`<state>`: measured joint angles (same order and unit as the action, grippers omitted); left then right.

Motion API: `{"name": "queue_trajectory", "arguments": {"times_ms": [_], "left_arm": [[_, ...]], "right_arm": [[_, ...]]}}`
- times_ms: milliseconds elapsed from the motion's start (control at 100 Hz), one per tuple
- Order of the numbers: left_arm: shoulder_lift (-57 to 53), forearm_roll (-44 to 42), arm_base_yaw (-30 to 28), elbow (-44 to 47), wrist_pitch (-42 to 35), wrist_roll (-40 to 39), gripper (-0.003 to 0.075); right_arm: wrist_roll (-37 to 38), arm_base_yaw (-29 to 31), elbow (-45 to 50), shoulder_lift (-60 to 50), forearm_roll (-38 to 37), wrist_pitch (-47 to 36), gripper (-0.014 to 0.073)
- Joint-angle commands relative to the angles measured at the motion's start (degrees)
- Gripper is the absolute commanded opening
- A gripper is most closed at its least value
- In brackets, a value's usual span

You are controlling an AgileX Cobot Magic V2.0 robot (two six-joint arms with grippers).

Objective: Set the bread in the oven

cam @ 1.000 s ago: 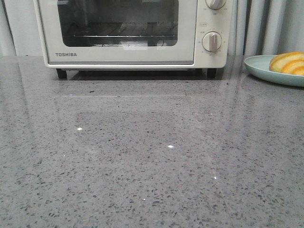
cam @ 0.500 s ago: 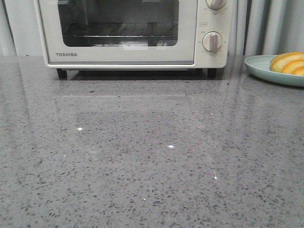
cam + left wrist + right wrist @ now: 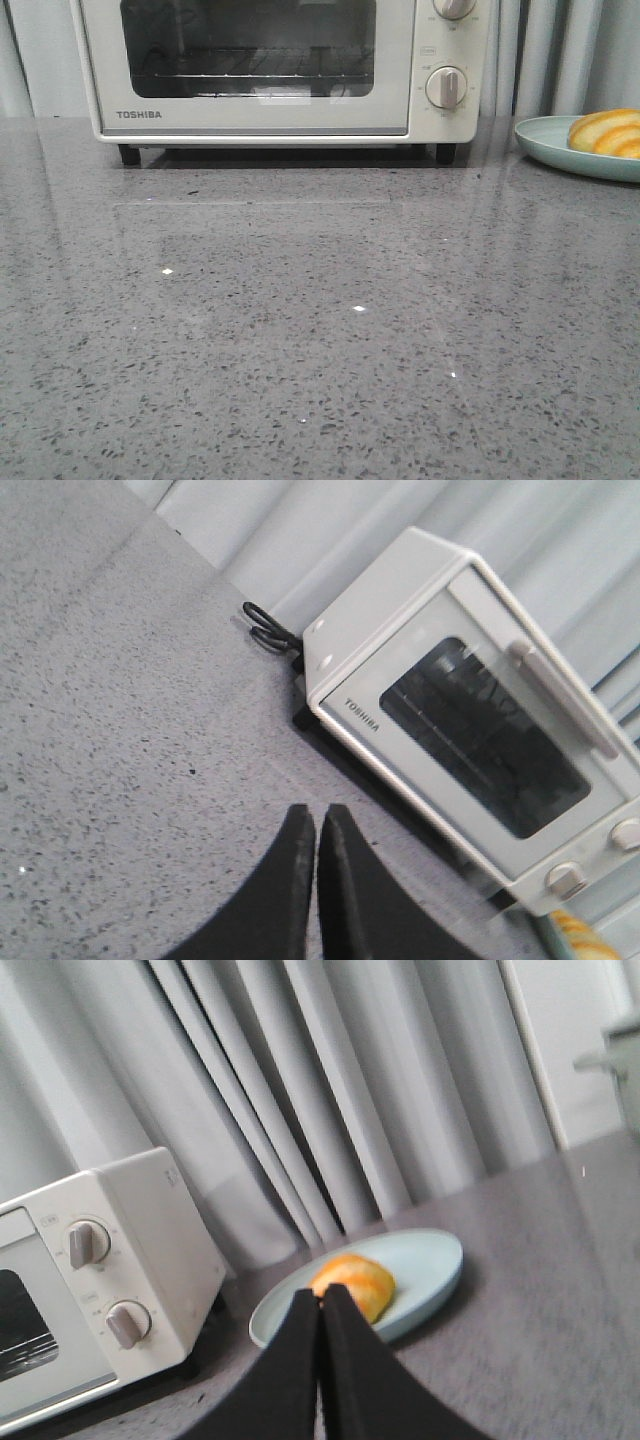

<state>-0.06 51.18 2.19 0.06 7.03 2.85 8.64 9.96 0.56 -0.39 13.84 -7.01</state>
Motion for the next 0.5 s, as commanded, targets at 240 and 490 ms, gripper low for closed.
{"name": "queue_trajectory", "arguments": {"times_ms": [240, 490], "left_arm": [[-0.45, 1.72, -0.21, -4.66, -0.42, 4.3, -0.0021], [17.35, -2.12, 0.37, -22.37, 9.67, 28.69, -0.0021]], "right_arm": [[0.0, 0.42, -6.44, -0.53, 5.47, 7.01, -0.0048], [-0.09, -0.78, -20.14, 9.72, -6.76, 19.1, -0.0048]]}}
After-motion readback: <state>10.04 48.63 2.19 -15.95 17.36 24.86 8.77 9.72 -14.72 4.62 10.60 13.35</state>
